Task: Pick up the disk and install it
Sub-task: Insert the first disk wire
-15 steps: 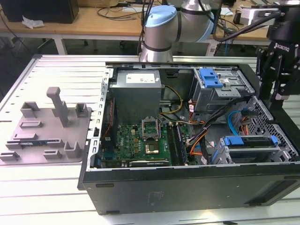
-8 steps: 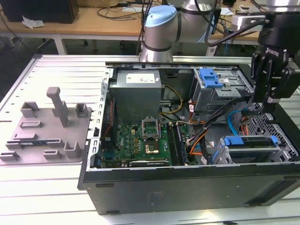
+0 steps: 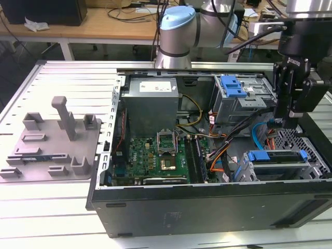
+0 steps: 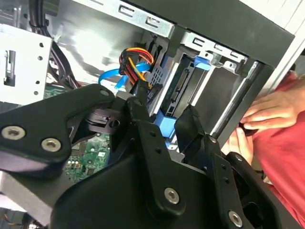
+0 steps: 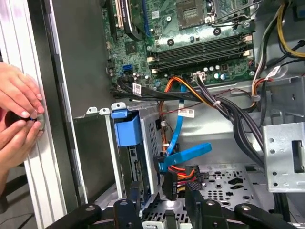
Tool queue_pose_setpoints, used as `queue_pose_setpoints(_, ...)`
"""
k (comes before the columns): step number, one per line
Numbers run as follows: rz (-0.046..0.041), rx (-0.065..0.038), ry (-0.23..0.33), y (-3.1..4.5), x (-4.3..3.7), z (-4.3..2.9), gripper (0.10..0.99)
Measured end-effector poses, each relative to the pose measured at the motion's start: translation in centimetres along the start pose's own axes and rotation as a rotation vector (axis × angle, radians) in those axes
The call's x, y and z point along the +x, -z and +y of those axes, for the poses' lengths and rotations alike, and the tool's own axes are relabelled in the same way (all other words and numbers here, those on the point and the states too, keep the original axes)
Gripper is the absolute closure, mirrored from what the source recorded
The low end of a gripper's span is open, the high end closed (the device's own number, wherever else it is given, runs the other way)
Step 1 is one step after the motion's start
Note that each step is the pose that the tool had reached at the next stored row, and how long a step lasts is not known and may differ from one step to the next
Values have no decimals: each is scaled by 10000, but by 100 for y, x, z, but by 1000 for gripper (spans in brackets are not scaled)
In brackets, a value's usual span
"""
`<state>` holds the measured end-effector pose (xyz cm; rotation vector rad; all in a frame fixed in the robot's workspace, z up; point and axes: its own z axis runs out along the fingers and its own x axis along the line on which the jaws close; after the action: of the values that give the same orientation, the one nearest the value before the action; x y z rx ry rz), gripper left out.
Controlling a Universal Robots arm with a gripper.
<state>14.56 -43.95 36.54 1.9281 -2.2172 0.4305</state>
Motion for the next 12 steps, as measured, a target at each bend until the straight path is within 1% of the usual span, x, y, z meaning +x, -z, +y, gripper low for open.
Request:
queue_pose_setpoints(2, 156, 55, -1, 4, -27, 4, 596)
queue_pose_setpoints(3, 220, 76, -1, 7, -39, 6, 671)
queue_pose_setpoints(6, 377, 115, 3, 8, -107, 17, 671)
queue_pose_setpoints(8, 437, 126, 3, 5, -135, 22, 671)
queue_pose_setpoints(9, 485, 133, -3, -1, -150, 28, 671)
queue_pose_setpoints(12, 566, 142, -69, -21, -162, 43, 671)
